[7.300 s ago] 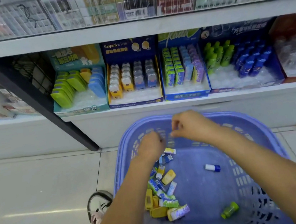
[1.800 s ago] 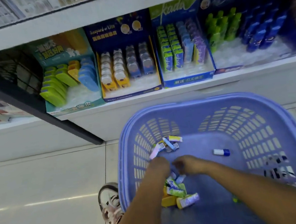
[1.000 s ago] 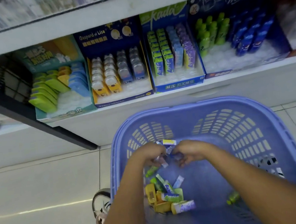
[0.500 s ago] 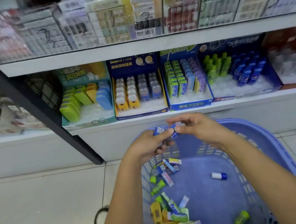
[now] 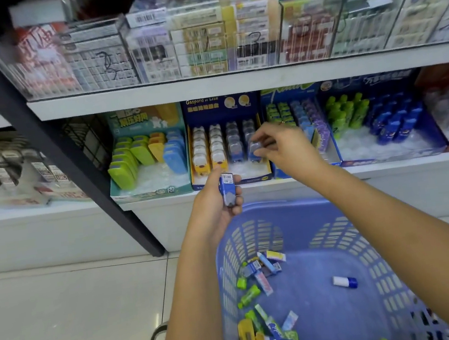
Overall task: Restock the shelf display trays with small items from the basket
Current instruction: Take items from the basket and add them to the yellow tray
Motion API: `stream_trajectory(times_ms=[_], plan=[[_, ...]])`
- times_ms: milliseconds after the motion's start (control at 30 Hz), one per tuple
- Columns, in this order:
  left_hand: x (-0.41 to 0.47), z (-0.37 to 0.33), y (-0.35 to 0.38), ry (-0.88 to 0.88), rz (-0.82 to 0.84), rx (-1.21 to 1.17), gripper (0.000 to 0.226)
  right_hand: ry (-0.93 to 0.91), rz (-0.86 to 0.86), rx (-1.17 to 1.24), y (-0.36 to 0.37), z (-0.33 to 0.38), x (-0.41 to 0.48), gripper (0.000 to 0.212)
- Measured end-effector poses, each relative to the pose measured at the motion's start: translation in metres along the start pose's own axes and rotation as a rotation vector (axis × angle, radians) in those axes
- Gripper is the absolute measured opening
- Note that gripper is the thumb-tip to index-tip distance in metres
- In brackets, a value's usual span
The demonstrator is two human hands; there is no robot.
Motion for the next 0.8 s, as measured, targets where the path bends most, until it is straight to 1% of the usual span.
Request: stream_trajectory(times_ms=[100,167,267,367,433,500,600,667,700,800], plan=[[0.004,0.0,-0.003,0.01,-0.031,-0.118,0.039,-0.021,0.028,-0.035,0.005,-0.005,0.003,0.022],[0.005,-0.001,-0.005,0.005,-0.034,-0.216,0.031,-0.024,0.022,-0.072,0.006,-0.007,0.006,0.022],[0.007,0.0,-0.005,-0.001,-0.018,-0.294,0.026,-0.011,0.058,-0.151,0.004,-0.008,0.012,0.025],[0.006,-0.002,0.0,-0.019,0.003,-0.392,0.028,0.005,0.11,-0.248,0.001,-0.003,0.017,0.028],[0.005,-0.004,0.004,-0.036,0.003,-0.493,0.035,-0.028,0.133,-0.275,0.001,0.004,0.012,0.037],[0.004,-0.006,0.007,-0.022,0.036,-0.536,0.043,-0.129,0.152,-0.173,0.001,0.013,-0.005,0.042],[0.003,-0.009,0.008,0.014,0.095,-0.522,0.052,-0.253,0.225,0.061,0.001,0.025,-0.037,0.041],[0.003,-0.009,0.008,0.013,0.093,-0.53,0.054,-0.292,0.25,0.096,0.003,0.029,-0.05,0.04],[0.002,-0.009,0.01,0.008,0.106,-0.544,0.055,-0.309,0.236,0.094,0.004,0.031,-0.053,0.036],[-0.004,-0.011,0.017,-0.018,0.173,-0.545,0.055,-0.362,0.131,0.068,0.008,0.039,-0.053,0.023]])
Point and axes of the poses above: each hand's wrist, its own x-axis towards the middle knuckle, its own y-axis out of the palm, z = x × y, the point moved 1 cm from there along x, towards the middle knuckle, and after that the axes turned 11 degrees about x, right-handed, at the moved point
